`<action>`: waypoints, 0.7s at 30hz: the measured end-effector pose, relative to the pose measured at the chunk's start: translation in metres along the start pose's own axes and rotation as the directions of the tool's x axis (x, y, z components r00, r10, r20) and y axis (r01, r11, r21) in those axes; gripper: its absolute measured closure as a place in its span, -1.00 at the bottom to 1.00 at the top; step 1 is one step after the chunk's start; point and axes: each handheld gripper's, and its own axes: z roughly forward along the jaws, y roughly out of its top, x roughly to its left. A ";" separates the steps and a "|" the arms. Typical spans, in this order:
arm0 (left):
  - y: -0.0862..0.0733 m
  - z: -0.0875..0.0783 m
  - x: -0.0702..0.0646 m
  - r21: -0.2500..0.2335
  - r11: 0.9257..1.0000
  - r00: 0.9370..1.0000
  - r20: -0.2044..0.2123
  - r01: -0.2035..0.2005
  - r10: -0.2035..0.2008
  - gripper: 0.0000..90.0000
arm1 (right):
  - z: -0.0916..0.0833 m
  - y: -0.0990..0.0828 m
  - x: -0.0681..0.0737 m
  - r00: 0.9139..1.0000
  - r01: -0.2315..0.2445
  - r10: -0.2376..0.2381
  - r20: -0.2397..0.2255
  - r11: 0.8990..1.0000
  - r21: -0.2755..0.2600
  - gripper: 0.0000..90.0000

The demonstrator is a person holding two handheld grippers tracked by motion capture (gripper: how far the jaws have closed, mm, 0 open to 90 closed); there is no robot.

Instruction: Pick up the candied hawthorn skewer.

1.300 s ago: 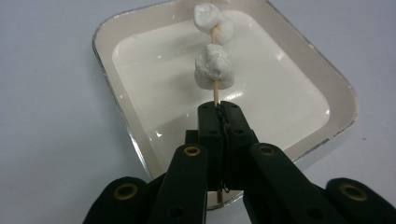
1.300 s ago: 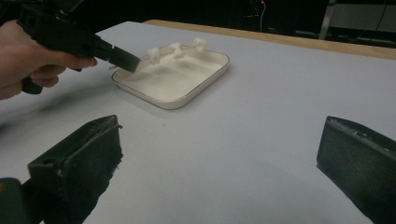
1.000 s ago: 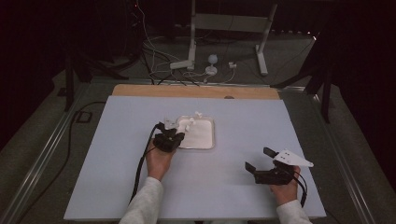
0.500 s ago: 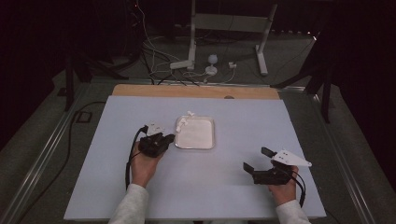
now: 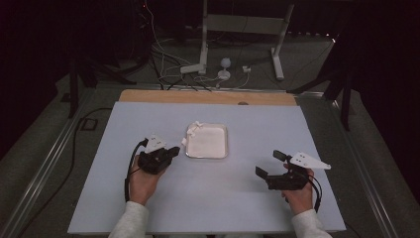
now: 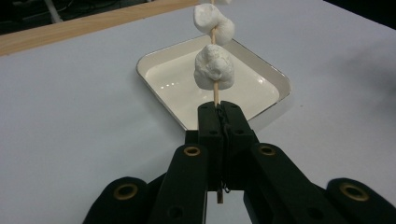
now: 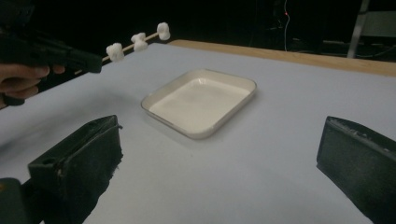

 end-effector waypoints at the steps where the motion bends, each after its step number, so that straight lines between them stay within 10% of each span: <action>1: -0.001 -0.002 0.000 -0.007 1.000 1.000 0.004 0.000 0.000 0.99 | 0.002 0.002 0.000 1.000 0.001 -0.001 -0.002 1.000 0.001 -1.00; 21: -0.012 -0.023 -0.003 -0.078 0.997 0.998 0.058 -0.030 0.034 0.99 | 0.047 0.053 0.010 0.999 0.040 -0.038 -0.024 0.997 0.065 -1.00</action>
